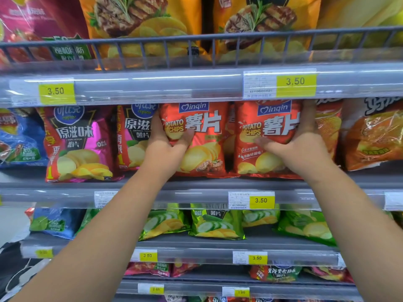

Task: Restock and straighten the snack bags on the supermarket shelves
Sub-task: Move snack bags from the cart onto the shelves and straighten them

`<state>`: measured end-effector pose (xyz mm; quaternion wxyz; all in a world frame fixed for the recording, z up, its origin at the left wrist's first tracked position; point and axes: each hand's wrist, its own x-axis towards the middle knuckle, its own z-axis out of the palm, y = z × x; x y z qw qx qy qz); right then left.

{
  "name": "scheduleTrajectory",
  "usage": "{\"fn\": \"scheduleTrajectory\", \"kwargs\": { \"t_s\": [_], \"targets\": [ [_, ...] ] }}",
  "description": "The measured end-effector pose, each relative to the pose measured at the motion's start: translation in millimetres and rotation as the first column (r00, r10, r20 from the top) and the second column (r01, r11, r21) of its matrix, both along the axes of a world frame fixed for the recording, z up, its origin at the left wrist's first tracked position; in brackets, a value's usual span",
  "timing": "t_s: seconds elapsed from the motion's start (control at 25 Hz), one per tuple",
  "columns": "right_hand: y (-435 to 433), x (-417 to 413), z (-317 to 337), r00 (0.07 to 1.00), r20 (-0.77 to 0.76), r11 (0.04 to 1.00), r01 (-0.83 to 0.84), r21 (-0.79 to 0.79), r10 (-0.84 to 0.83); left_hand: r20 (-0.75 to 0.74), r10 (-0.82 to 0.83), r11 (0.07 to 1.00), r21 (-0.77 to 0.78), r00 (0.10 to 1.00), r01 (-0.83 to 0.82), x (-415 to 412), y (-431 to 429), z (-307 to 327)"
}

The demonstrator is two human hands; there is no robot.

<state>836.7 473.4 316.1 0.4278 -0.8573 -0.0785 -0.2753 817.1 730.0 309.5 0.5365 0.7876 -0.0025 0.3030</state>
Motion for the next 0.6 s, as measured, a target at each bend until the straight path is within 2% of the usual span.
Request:
{"fn": "scheduleTrajectory", "kwargs": {
  "t_s": [0.24,0.4,0.6],
  "targets": [
    [2.8,-1.7,-0.7,1.000,0.020,1.000,-0.002,-0.015,0.002,0.009,0.102,0.992,0.079,0.995,-0.102,-2.2,-2.1,-7.2],
    [-11.8,-0.9,1.7,0.993,0.025,0.980,-0.118,0.159,0.115,0.026,0.114,0.992,0.057,0.993,-0.115,-4.5,5.0,-15.4],
    [-4.4,1.9,0.8,0.991,-0.048,0.986,-0.118,0.118,0.124,0.044,0.163,0.971,0.169,0.986,-0.168,-5.5,-1.3,-17.7]
  ]
}}
